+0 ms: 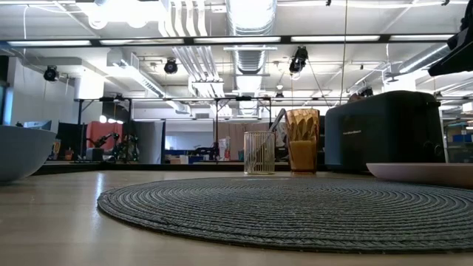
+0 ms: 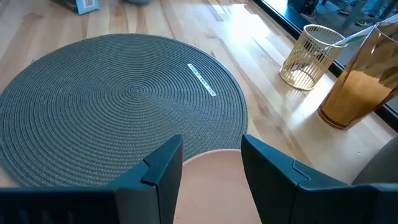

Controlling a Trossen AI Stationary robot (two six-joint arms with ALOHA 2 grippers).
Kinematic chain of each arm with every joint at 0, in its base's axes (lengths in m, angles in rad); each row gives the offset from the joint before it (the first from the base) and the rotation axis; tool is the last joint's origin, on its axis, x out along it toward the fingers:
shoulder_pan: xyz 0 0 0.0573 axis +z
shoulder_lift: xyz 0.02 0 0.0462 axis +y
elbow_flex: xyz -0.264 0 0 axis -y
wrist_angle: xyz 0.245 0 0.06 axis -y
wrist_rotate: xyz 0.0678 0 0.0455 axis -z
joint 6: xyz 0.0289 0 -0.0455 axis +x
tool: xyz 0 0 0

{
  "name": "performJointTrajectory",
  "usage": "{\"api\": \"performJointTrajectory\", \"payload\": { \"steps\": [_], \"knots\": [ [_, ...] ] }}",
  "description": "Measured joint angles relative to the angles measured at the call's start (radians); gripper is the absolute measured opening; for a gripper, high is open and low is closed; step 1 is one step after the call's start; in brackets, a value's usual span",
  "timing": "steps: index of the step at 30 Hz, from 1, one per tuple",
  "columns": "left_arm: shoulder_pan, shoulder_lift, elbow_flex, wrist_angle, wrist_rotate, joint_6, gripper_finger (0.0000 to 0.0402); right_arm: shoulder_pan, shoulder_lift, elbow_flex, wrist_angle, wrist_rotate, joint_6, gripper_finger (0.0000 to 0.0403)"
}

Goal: Arrange a breakfast setting
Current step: Move the cereal box from the bottom to the top left of the table

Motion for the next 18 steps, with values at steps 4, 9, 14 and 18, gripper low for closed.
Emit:
{"api": "performJointTrajectory", "payload": {
  "steps": [4, 9, 14, 18],
  "knots": [
    [0.002, -0.001, 0.0, 0.0, 0.0, 0.018, 0.0102, 0.0, 0.0, 0.0, 0.002, 0.0, 0.0, 0.0155],
    [0.021, 0.027, -0.001, 0.0, -0.005, 0.127, 0.0102, 0.0, 0.0, 0.0, 0.003, 0.0, 0.0, 0.0155],
    [0.084, 0.055, -0.002, 0.0, -0.086, 0.187, 0.0102, 0.0, 0.0, 0.0, 0.003, 0.0, 0.0, 0.0155],
    [0.127, 0.058, -0.002, 0.0, -0.08, 0.211, 0.0102, 0.0, 0.0, 0.0, 0.003, 0.0, 0.0, 0.0155]
  ]
}}
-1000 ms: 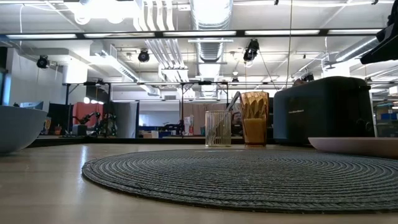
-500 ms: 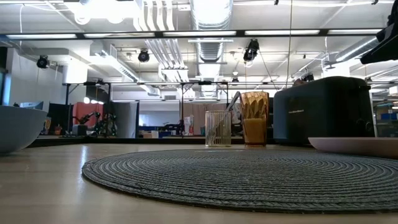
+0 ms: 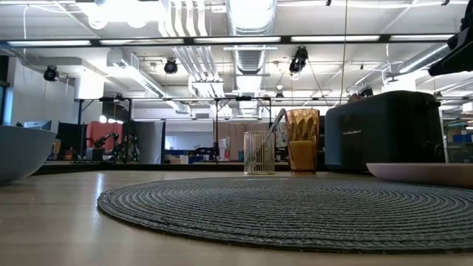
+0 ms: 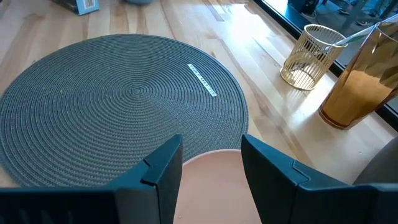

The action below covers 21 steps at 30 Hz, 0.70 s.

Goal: Arrange a breakfast setting
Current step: Move the cereal box from the bottom to the top left of the table

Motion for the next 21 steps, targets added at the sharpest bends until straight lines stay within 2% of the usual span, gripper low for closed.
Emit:
{"api": "performJointTrajectory", "payload": {
  "steps": [6, 12, 15, 21],
  "knots": [
    [0.052, -0.006, 0.007, 0.001, 0.011, 0.101, 0.0102, 0.0, 0.0, 0.0, 0.0, 0.0, 0.0, 0.0155],
    [0.11, -0.018, 0.008, 0.0, 0.029, 0.105, 0.0106, 0.0, 0.0, 0.0, 0.0, 0.0, 0.0, 0.0155],
    [0.135, -0.03, 0.008, 0.0, 0.033, 0.081, 0.0125, 0.0, 0.0, 0.0, 0.0, 0.0, 0.0, 0.0155],
    [0.167, -0.034, 0.008, 0.0, 0.081, 0.027, 0.0192, 0.0, 0.0, 0.0, 0.0, 0.0, 0.0, 0.0155]
  ]
}}
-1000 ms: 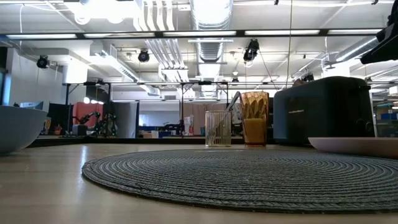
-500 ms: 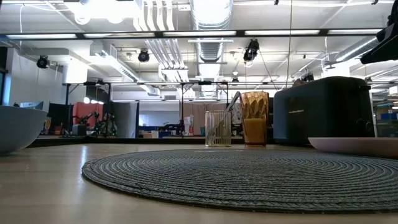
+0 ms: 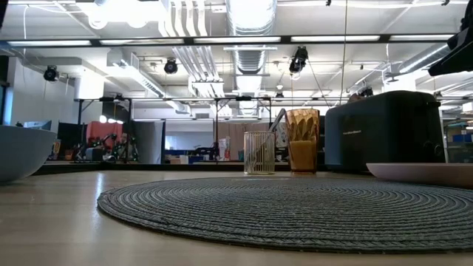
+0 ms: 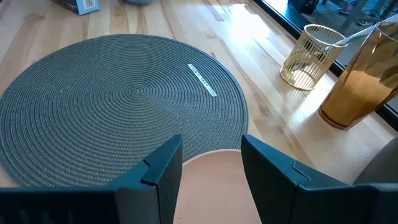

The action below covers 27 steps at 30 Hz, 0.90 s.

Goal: Arrange a breakfast setting
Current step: Move the cereal box from the bottom to the top left of the table

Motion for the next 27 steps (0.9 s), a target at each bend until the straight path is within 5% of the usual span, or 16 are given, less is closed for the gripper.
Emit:
{"api": "performJointTrajectory", "payload": {
  "steps": [9, 18, 27],
  "knots": [
    [0.065, -0.062, 0.0, 0.0, 0.072, -0.138, 0.0225, 0.0, 0.0, 0.0, 0.0, 0.0, 0.0, 0.0155],
    [0.138, -0.158, -0.039, 0.002, 0.099, 0.11, 0.0225, 0.0, 0.0, 0.0, 0.0, 0.0, 0.0, 0.0155],
    [0.098, -0.233, -0.307, -0.001, 0.124, -0.214, 0.0225, 0.0, 0.0, 0.0, 0.0, 0.0, 0.0, 0.0155]
  ]
}}
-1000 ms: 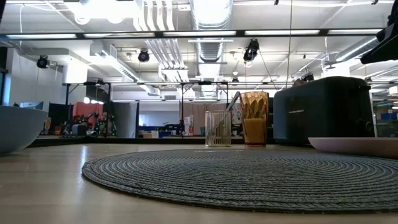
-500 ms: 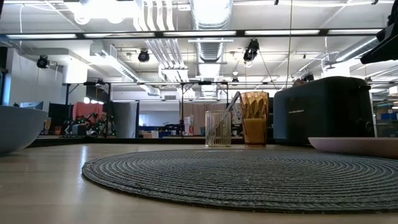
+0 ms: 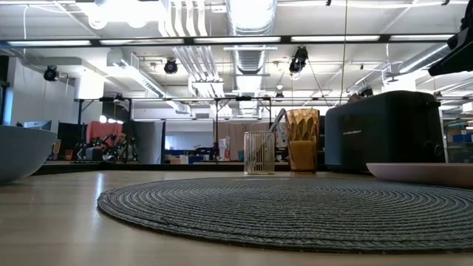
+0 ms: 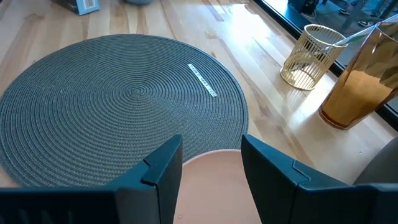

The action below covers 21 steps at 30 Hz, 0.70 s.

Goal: Arrange a breakfast setting
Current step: Move the cereal box from the bottom to the top left of the table

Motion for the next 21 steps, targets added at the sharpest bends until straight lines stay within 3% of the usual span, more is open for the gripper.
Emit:
{"api": "performJointTrajectory", "payload": {
  "steps": [9, 21],
  "knots": [
    [-0.154, -0.083, -0.042, 0.002, 0.023, -0.373, 0.0225, 0.0, 0.0, 0.0, 0.0, 0.0, 0.0, 0.0155],
    [-0.443, -0.166, -0.102, 0.001, -0.051, -0.751, 0.0225, 0.0, 0.0, 0.0, 0.0, 0.0, 0.0, 0.0155]
  ]
}}
